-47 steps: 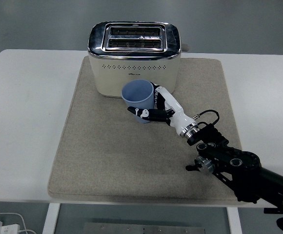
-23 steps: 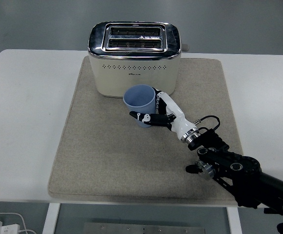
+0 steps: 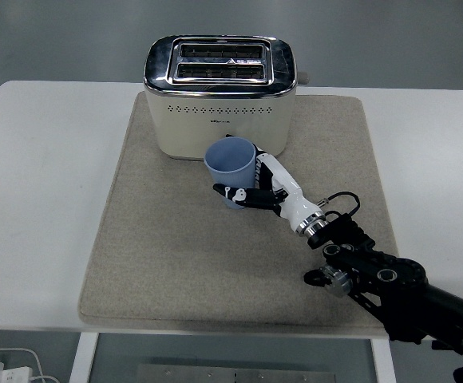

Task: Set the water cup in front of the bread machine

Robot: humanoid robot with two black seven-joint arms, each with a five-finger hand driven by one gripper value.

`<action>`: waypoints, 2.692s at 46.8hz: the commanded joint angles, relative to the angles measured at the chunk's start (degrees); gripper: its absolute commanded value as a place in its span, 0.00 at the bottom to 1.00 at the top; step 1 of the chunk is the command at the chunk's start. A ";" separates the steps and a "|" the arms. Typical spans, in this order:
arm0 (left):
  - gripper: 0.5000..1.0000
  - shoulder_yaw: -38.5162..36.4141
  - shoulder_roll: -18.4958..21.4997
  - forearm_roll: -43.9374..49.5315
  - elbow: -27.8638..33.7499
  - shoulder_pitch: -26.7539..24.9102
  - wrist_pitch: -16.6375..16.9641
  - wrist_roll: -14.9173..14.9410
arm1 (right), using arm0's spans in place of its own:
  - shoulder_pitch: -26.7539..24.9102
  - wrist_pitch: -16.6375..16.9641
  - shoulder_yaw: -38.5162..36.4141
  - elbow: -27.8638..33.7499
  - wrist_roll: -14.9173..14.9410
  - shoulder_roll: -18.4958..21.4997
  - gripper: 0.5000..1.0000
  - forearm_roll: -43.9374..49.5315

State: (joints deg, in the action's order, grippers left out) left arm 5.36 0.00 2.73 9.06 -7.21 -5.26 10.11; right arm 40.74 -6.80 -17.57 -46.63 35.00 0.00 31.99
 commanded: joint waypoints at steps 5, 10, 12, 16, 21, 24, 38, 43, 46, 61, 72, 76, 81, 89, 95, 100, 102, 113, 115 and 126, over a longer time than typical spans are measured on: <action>1.00 0.00 0.00 0.00 -0.01 0.00 -0.01 0.00 | -0.14 -0.06 -0.10 -0.30 0.00 0.00 0.86 0.00; 1.00 0.00 0.00 0.00 -0.01 0.00 -0.01 0.00 | -0.22 -0.06 -0.27 -0.47 0.00 0.00 0.86 0.00; 1.00 -0.08 0.00 0.00 -0.01 0.09 -0.01 0.00 | -0.22 -0.06 -0.36 -0.56 0.00 0.00 0.86 0.00; 1.00 0.00 0.00 0.00 -0.01 0.09 -0.01 0.00 | -0.57 0.03 -0.45 -0.56 0.00 0.00 0.86 0.00; 1.00 0.00 0.00 0.00 -0.01 0.09 -0.01 0.00 | -1.19 0.12 -0.62 -0.74 0.00 0.00 0.86 0.00; 1.00 0.00 0.00 0.00 0.08 0.09 -0.01 0.00 | -1.28 0.20 -0.71 -0.83 0.00 0.00 0.86 0.00; 1.00 0.00 0.00 0.00 0.08 0.09 -0.01 0.00 | -1.63 0.20 -0.98 -1.09 0.00 0.00 0.86 0.00; 1.00 0.00 0.00 0.00 -0.01 0.09 -0.01 0.00 | -1.89 0.29 -0.98 -1.09 0.00 0.00 0.86 0.00; 1.00 0.00 0.00 0.00 -0.01 0.09 -0.01 0.00 | -2.07 0.38 -0.98 -1.09 0.00 0.00 0.86 0.00; 1.00 -0.08 0.00 0.00 0.08 0.17 -0.01 0.00 | -1.81 0.56 -0.98 -1.18 0.00 -0.35 0.86 -0.09; 1.00 -0.08 0.00 0.00 0.08 0.17 -0.01 0.00 | -1.72 1.96 -1.06 -1.18 0.00 -2.20 0.86 -0.09; 1.00 -0.08 0.00 0.00 0.08 0.17 -0.01 0.00 | -1.72 2.22 -1.06 -1.18 0.00 -2.81 0.86 -0.09; 1.00 -0.08 0.00 0.00 0.08 0.17 -0.01 0.00 | -1.63 2.31 -1.06 -1.18 0.00 -3.43 0.86 -0.44; 1.00 -0.08 0.00 0.00 0.08 0.17 -0.01 0.00 | -1.45 2.31 -1.06 -1.18 0.00 -4.04 0.86 -1.23; 1.00 -0.08 0.00 0.00 -0.01 0.17 -0.10 0.00 | -1.54 2.93 -1.15 -1.18 0.00 -4.48 0.86 -1.32; 1.00 -0.08 0.00 0.00 0.08 0.17 -0.01 0.00 | -1.72 2.93 -1.15 -1.88 0.00 -5.54 0.86 -1.32; 1.00 -0.08 0.00 0.00 0.08 0.17 -0.01 0.00 | -1.72 2.93 -1.15 -2.58 0.00 -6.06 0.86 -1.32; 1.00 -0.08 0.00 0.00 0.08 0.17 -0.01 0.00 | -1.89 2.75 -1.15 -5.04 0.00 -7.82 0.86 -1.50; 1.00 -0.08 0.00 0.00 0.08 0.17 -0.01 0.00 | -1.98 2.66 -1.24 -5.39 0.00 -8.00 0.86 -1.50; 1.00 -0.08 0.00 0.00 0.08 0.17 -0.01 0.00 | -2.07 2.58 -1.68 -6.98 0.00 -9.23 0.86 -1.50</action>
State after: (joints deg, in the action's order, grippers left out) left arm 5.27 0.00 2.73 9.14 -7.03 -5.27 10.11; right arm 38.70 -4.22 -19.20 -53.32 35.00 -8.83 30.49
